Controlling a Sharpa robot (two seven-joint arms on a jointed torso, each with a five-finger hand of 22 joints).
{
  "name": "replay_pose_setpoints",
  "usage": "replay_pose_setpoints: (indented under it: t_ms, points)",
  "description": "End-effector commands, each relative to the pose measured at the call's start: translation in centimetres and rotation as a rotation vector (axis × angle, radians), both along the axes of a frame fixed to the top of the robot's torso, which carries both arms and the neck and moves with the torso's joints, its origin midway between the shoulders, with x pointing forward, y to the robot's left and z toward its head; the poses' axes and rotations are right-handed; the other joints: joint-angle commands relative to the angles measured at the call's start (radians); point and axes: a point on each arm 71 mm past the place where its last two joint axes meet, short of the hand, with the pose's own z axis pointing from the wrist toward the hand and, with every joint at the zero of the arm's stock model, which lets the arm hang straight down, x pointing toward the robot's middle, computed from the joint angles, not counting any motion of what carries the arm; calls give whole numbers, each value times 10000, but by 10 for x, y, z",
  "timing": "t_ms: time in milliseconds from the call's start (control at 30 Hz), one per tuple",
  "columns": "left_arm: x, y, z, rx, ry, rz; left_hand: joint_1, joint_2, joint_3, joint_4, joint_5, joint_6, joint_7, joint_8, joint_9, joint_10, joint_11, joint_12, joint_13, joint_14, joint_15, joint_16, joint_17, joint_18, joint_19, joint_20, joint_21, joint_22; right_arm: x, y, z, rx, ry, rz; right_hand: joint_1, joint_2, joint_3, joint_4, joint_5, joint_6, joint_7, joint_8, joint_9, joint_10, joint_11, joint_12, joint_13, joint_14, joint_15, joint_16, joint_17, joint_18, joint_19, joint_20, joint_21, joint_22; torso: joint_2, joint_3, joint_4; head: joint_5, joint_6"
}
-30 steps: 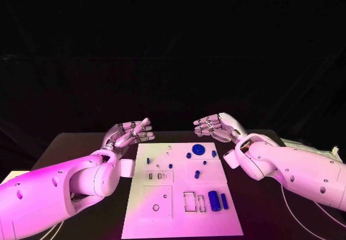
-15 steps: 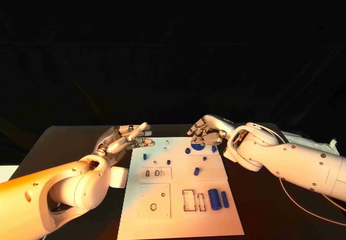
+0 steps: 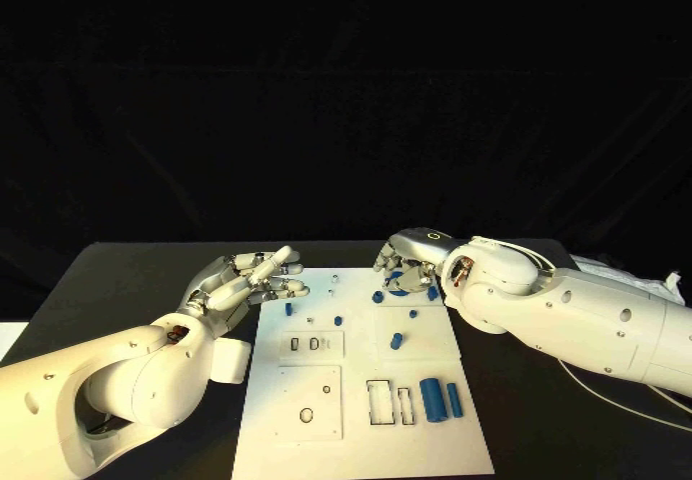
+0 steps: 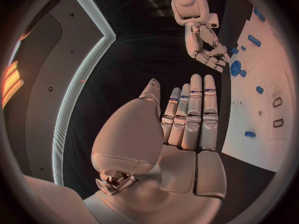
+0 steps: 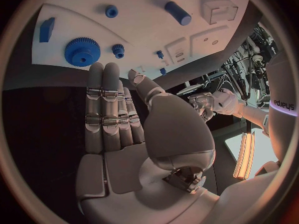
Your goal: Assemble the parts on the task board
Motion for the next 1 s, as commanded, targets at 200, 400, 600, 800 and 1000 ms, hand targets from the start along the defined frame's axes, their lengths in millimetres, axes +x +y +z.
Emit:
replay_pose_setpoints:
  t_ms: [200, 400, 600, 800, 1000]
  points:
    - [0, -3, 1, -197, 102, -226, 36, 26, -48, -65, 28, 5, 43, -120, 7, 16, 20, -139, 13, 159, -21, 53, 145, 124, 282, -39, 41, -5, 1, 4, -3, -1335, -62, -37, 20, -318, 300, 379, -157, 0, -61, -62, -7, -297, 7, -37, -2, 418, -57, 1228, 846, 112, 141, -9, 663, 390, 261, -35, 78, -30, 24]
    - [0, -2, 1, -204, 132, -172, 34, 31, -59, -76, 30, 7, 45, -134, 9, 19, 20, -156, 14, 178, -26, 59, 180, 124, 333, -47, 51, 0, 0, 8, -6, -1615, 58, 156, 122, -504, 499, 816, -224, 79, -50, -54, 0, -509, 65, -1, 14, 327, -33, 2856, 2120, 116, 189, 23, 1379, 826, 366, -46, 110, -81, 43]
    - [1, -3, 0, -234, 163, -186, 31, 31, -67, -81, 29, 4, 47, -143, 8, 16, 23, -167, 14, 158, -21, 46, 191, 119, 339, -46, 45, -3, 1, 10, -8, -1704, 200, 262, 254, -533, 732, 961, -188, 212, -3, -37, 9, -512, 82, -17, -9, 344, -27, 3974, 3266, 113, 150, 41, 1735, 1052, 430, -60, 140, -123, 67]
    - [1, -3, 0, -234, 182, -190, 30, 33, -72, -85, 29, 2, 51, -150, 8, 14, 26, -175, 14, 141, -16, 34, 200, 115, 339, -45, 38, -6, 2, 10, -10, -1812, 331, 232, 331, -615, 993, 1154, -205, 291, -15, -50, 4, -553, 82, -18, -16, 291, -24, 4897, 4178, 90, 90, 57, 2276, 1513, 505, -57, 160, -147, 86]
    - [1, -3, 0, -228, 201, -192, 30, 33, -72, -85, 29, 2, 51, -150, 8, 14, 26, -175, 14, 141, -16, 34, 200, 115, 339, -45, 38, -6, 4, 9, -12, -1920, 368, 137, 357, -652, 1090, 1230, -221, 318, -13, -49, 5, -552, 75, -18, -16, 275, -10, 5220, 4495, 59, 112, 63, 2593, 1860, 567, -60, 162, -151, 121]
